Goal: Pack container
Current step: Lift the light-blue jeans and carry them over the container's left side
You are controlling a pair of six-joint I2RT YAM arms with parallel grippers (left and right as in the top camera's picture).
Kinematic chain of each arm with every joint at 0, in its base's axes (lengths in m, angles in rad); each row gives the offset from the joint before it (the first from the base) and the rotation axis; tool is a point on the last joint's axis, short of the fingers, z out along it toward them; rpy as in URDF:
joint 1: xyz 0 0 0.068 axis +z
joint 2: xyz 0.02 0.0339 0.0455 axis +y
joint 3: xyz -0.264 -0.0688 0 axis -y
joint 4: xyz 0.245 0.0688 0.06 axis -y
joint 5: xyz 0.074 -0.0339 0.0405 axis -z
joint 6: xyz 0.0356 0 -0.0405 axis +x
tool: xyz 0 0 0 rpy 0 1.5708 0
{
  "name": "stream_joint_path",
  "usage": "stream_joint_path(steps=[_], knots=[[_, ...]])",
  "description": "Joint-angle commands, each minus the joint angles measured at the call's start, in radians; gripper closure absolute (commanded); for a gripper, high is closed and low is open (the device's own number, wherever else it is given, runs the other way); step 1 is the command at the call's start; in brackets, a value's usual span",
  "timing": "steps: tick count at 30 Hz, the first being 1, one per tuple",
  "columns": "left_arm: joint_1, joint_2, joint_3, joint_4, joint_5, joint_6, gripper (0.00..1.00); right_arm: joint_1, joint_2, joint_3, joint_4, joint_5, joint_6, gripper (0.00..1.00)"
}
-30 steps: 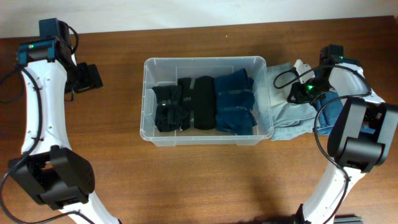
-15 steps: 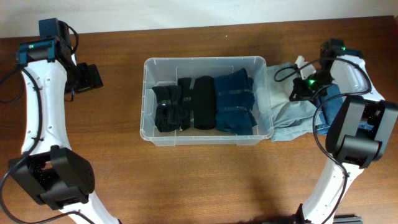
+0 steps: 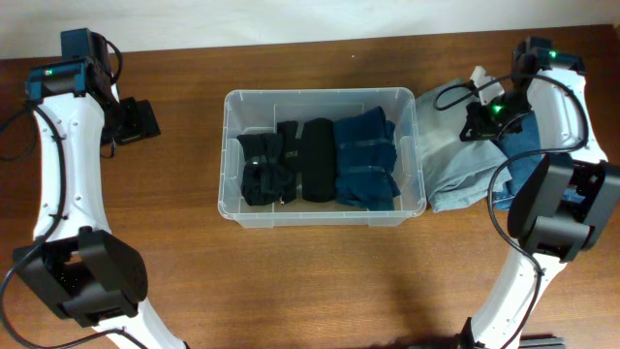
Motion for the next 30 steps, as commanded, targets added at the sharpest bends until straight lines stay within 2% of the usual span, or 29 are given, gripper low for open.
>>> stream_joint_path(steps=[1,21,30], knots=[[0.003,-0.024,0.013,0.0,-0.008,0.002,0.01,-0.021,-0.065,0.036,-0.005,-0.061,0.024,0.96],[0.003,-0.024,0.013,0.0,-0.008,0.002,0.01,-0.014,-0.369,0.175,-0.073,-0.061,0.241,0.96],[0.003,-0.024,0.013,0.0,-0.008,0.002,0.01,0.126,-0.509,0.175,-0.084,-0.099,0.43,0.96]])
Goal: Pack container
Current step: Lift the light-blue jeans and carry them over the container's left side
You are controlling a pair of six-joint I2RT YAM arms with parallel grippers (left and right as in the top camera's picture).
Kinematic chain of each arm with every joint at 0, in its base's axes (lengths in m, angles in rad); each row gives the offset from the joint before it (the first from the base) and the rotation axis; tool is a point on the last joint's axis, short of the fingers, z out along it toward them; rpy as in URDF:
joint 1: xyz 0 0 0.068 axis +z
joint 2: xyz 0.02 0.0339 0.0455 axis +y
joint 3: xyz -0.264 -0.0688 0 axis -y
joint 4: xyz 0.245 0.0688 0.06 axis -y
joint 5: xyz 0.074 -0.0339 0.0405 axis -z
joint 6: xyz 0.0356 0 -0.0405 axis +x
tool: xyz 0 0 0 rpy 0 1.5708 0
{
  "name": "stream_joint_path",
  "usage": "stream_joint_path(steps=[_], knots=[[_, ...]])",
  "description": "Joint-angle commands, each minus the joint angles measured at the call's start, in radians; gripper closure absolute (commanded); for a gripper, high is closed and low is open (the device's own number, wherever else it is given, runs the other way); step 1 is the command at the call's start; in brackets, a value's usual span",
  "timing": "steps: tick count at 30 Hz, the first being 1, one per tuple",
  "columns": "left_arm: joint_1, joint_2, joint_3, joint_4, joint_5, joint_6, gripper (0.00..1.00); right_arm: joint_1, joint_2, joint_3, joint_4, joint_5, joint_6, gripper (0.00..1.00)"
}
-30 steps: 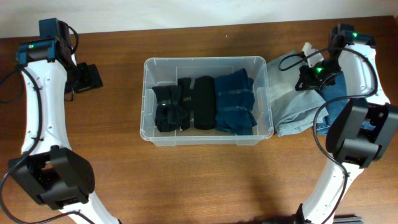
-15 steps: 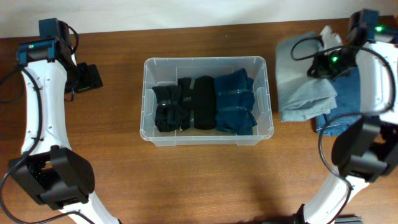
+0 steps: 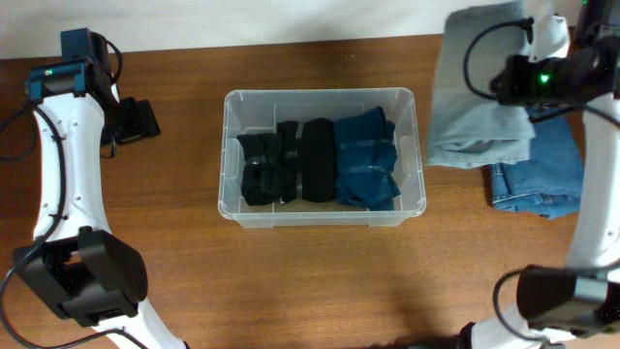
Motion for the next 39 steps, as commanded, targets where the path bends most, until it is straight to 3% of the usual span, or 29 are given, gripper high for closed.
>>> stream_joint_path(steps=[1,22,39], knots=[[0.003,-0.024,0.013,0.0,-0.008,0.002,0.01,0.094,-0.064,0.037,-0.002,-0.065,0.148,0.96],[0.003,-0.024,0.013,0.0,-0.008,0.002,0.01,0.629,0.011,0.024,0.159,0.015,0.533,0.96],[0.003,-0.024,0.013,-0.001,-0.008,0.002,0.01,0.764,0.186,0.018,0.274,0.037,0.601,0.96]])
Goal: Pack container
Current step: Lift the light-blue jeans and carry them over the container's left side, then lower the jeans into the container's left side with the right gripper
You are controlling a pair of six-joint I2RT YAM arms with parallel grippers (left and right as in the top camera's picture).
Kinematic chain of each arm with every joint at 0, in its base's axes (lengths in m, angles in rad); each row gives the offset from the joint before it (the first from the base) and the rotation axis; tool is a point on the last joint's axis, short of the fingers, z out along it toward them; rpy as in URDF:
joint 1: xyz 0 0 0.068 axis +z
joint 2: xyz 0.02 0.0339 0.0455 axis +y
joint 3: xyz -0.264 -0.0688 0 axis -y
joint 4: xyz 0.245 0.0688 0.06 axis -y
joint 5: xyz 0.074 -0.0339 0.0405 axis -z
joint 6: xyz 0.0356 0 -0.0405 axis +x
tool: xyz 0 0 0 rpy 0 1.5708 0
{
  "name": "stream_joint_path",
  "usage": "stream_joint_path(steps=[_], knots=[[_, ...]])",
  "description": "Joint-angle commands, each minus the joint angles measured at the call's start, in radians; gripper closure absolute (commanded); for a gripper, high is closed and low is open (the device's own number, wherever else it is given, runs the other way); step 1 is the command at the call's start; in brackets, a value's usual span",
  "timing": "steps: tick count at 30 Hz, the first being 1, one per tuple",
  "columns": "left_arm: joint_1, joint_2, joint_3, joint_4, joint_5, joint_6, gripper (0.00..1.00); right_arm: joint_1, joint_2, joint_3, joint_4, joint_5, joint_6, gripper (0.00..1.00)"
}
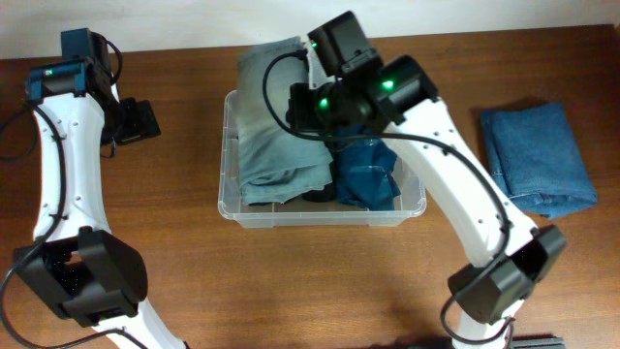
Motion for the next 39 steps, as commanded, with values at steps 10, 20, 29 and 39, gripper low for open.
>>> stream_joint_path(steps=[10,20,29,39], knots=[[0.003,-0.024,0.013,0.0,-0.008,0.002,0.01,0.021,0.093,0.011,0.031,-0.011,0.058,0.96],[0.003,-0.024,0.013,0.0,-0.008,0.002,0.01,0.048,0.157,0.005,0.064,-0.008,0.067,0.96],[0.002,-0.024,0.013,0.0,-0.008,0.002,0.01,0.049,0.174,-0.021,0.06,-0.008,0.085,0.96],[0.002,-0.024,0.013,0.0,-0.008,0.002,0.01,0.05,0.175,-0.066,0.059,0.004,0.129,0.96]])
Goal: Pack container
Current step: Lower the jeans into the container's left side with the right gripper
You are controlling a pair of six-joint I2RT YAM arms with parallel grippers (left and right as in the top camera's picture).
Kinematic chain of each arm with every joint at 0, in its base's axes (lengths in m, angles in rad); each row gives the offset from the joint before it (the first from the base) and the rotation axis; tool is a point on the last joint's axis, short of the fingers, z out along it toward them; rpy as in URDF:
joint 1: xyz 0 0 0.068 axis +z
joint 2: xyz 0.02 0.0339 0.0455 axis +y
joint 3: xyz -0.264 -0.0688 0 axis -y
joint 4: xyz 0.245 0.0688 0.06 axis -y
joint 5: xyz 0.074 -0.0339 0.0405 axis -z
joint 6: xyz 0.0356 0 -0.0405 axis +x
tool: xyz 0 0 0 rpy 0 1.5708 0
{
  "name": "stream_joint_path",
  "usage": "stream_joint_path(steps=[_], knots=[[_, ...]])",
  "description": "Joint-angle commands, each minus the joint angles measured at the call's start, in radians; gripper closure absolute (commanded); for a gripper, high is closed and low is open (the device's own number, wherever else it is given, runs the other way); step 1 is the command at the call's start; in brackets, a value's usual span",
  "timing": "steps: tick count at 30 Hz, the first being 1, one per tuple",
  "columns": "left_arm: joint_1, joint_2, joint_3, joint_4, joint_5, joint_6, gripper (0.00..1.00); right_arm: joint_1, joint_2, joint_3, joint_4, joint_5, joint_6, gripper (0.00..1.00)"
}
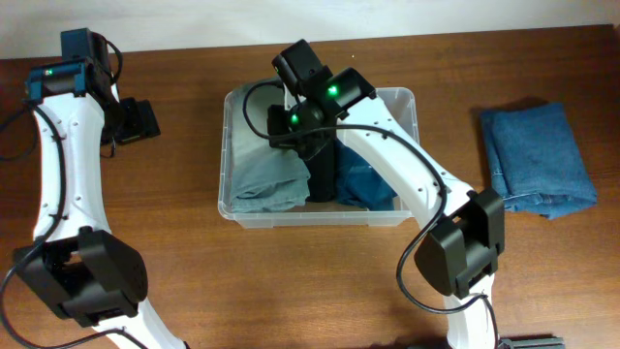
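Observation:
The clear plastic container (418, 145) stands mid-table. A grey folded garment (262, 179) lies in its left part, beside a black garment (322, 179) and a dark blue one (370, 182). My right gripper (291, 134) is low over the container's back left. The grey garment's upper edge runs up to it, so it appears shut on the cloth, though the fingers are mostly hidden under the wrist. My left gripper (139, 119) hangs over the table at the far left, away from everything; its jaws cannot be made out.
A folded blue denim garment (538, 160) lies on the table at the right. The right arm stretches across the container's right half. The wooden table's back edge runs along the top.
The right gripper has dropped lower and slightly left in the container. The grey garment, which hung over the back rim, now lies down inside the left part, covering the black items there.
The right gripper was on the grey garment atop the denim pile at the right. Then it held the garment lifted at the back right, then draped over the container's left half, and now the garment lies inside. The left arm stayed parked.

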Motion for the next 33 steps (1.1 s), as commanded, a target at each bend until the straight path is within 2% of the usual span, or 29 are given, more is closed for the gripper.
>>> stream_joint_path(steps=[1,10,19,24,33], knots=[[0.002,-0.024,0.013,0.0,-0.008,0.002,0.01,0.008,-0.013,-0.037,0.008,0.008,0.055,0.96],[0.002,-0.024,0.013,0.0,-0.008,0.002,0.0,0.008,-0.013,-0.079,0.043,0.01,0.07,0.96],[0.002,-0.024,0.013,0.0,-0.008,0.002,0.01,0.008,-0.013,-0.087,0.052,0.011,0.0,0.96],[0.002,-0.024,0.013,0.0,-0.007,0.002,0.01,0.008,-0.012,-0.116,0.113,0.01,-0.064,0.96],[0.002,-0.024,0.013,0.0,-0.007,0.002,0.01,0.008,-0.012,-0.163,0.138,0.01,-0.064,0.96]])
